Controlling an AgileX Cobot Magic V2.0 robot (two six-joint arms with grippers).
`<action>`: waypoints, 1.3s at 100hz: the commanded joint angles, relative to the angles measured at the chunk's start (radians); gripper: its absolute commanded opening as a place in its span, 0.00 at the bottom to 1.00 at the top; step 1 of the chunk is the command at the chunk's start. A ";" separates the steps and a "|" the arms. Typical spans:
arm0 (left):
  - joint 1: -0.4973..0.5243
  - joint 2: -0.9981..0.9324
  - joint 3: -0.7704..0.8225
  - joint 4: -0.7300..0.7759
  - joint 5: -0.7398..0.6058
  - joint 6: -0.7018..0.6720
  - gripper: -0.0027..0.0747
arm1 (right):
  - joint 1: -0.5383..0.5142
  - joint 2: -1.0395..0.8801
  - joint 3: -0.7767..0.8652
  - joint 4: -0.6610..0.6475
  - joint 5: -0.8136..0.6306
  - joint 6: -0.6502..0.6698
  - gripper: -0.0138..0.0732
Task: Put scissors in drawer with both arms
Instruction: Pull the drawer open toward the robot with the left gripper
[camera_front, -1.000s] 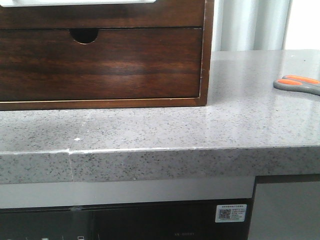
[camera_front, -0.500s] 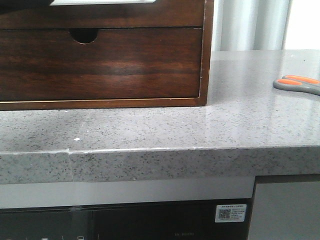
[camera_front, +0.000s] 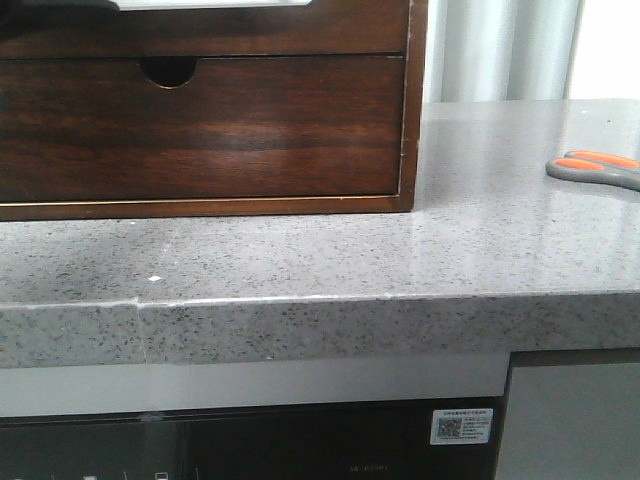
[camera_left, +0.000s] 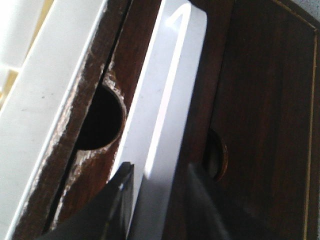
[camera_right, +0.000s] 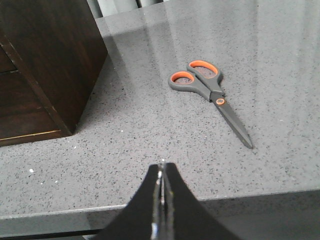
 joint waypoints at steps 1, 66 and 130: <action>-0.008 -0.016 -0.034 -0.033 -0.057 -0.005 0.08 | 0.001 0.019 -0.037 0.004 -0.066 -0.003 0.04; -0.008 -0.153 0.025 -0.032 -0.051 -0.016 0.04 | 0.001 0.019 -0.037 0.004 -0.066 -0.003 0.04; -0.008 -0.509 0.276 -0.032 -0.056 -0.016 0.04 | 0.001 0.019 -0.037 0.004 -0.066 -0.003 0.04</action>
